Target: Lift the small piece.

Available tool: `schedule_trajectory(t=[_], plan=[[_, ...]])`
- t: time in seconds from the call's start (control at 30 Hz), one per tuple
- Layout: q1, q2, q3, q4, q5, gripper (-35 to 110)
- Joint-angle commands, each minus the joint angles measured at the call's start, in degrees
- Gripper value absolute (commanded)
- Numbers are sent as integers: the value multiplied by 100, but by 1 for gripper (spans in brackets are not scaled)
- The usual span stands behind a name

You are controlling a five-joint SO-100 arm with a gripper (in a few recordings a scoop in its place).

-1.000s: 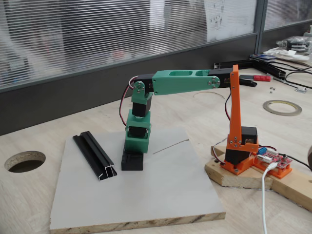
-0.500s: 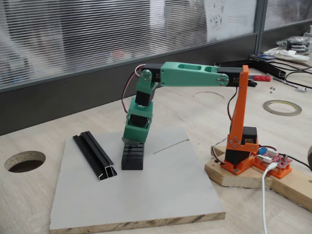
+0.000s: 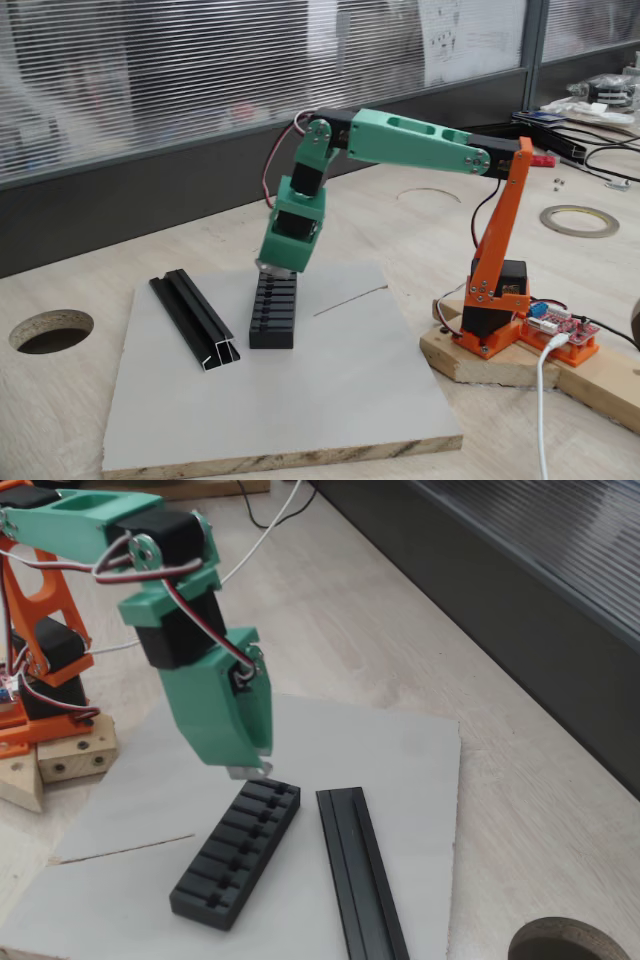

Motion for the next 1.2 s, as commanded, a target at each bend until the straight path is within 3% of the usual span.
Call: schedule_trajectory(t=[0.0, 1.17], plan=[[44, 510, -18, 501, -70, 8], [44, 993, -9, 1204, 0, 8]])
